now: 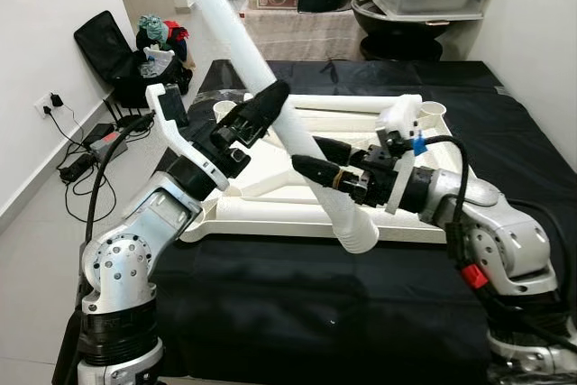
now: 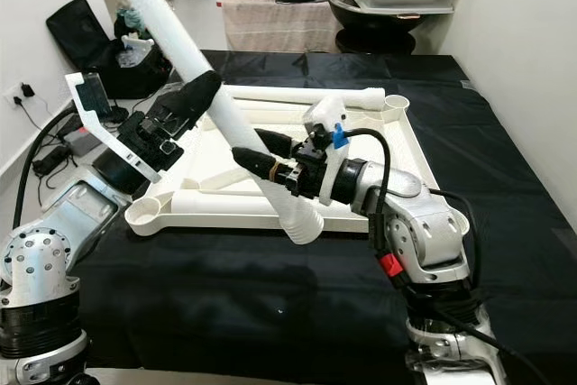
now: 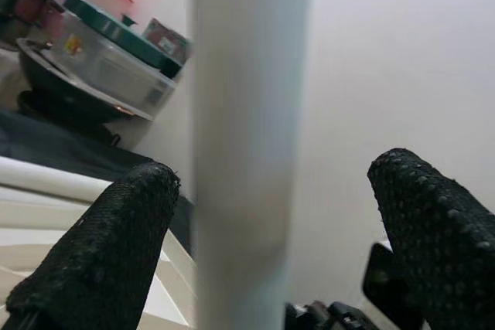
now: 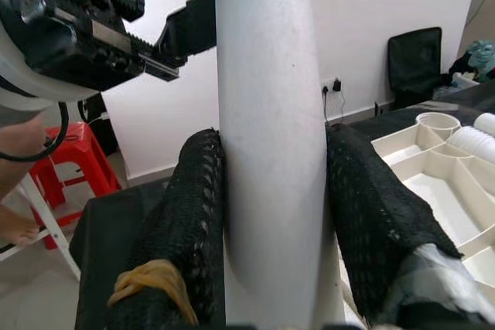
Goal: Building children table
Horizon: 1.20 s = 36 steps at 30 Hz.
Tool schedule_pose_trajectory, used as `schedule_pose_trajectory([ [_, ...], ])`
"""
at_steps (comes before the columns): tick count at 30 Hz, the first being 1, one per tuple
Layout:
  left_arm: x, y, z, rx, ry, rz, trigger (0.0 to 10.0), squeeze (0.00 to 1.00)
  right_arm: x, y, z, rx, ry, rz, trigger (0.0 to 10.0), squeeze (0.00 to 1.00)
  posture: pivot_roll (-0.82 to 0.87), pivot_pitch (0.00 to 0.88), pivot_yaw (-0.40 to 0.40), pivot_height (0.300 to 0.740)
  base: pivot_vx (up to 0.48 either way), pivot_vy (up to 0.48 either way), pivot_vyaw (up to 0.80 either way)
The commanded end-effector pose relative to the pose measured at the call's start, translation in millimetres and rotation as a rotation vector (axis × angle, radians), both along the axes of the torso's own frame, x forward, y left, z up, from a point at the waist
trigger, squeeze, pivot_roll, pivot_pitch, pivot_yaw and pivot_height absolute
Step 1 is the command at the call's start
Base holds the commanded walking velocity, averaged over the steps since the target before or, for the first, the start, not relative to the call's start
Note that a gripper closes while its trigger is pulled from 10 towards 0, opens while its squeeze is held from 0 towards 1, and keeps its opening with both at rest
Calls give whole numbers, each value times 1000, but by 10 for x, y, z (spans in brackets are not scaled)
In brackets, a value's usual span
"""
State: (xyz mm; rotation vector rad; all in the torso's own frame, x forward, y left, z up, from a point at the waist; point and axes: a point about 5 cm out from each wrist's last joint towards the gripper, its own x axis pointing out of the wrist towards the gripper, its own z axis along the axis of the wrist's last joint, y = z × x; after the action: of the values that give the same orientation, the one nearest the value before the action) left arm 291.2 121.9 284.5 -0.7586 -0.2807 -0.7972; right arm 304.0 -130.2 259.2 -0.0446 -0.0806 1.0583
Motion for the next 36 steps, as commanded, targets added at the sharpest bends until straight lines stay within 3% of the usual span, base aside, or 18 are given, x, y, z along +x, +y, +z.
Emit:
schedule_pose_trajectory([
  [1, -5, 17, -27, 21, 8, 3, 10000, 0, -31, 9, 22, -12, -32, 8, 10000, 0, -8, 73, 6, 740, 0, 0, 0],
  [2, -1, 17, -32, 22, 12, 5, 6706, 0, -38, 15, 21, -15, -33, 13, 10000, 0, -8, 71, 6, 740, 0, 0, 0],
  [3, 0, 18, -35, 22, 15, 6, 6706, 0, -44, 20, 19, -18, -34, 17, 10000, 0, -8, 71, 6, 740, 0, 0, 0],
  [4, -1, 21, -35, 16, 16, 6, 0, 0, -56, 27, 19, -22, -35, 25, 10000, 0, -10, 70, 8, 740, 0, 0, 0],
  [20, 0, 57, -21, 6, 18, 9, 0, 0, -125, 57, 22, -51, -70, 65, 10000, 0, -11, 69, 11, 740, 0, 0, 0],
  [21, 2, 71, -5, 7, 8, 6, 0, 0, -135, 50, 16, -56, -73, 72, 10000, 400, -11, 69, 11, 740, 0, 0, 0],
  [22, 3, 79, 7, 7, 0, 4, 0, 0, -141, 45, 12, -59, -74, 77, 10000, 1000, -11, 69, 11, 740, 0, 0, 0],
  [28, -66, 43, 131, 35, -90, -79, 0, 0, -148, -14, -18, -98, -56, 65, 10000, 1000, -11, 74, 12, 740, 0, 0, 0],
  [31, -87, 24, 161, 97, -130, -108, 0, 0, -152, -55, -47, -131, -33, 67, 10000, 1000, -13, 75, 14, 740, 0, 0, 0],
  [36, -79, -24, 206, 307, -216, -135, 0, 0, -146, -130, -185, -251, 37, 41, 10000, 1000, -15, 75, 12, 740, 0, 0, 0],
])
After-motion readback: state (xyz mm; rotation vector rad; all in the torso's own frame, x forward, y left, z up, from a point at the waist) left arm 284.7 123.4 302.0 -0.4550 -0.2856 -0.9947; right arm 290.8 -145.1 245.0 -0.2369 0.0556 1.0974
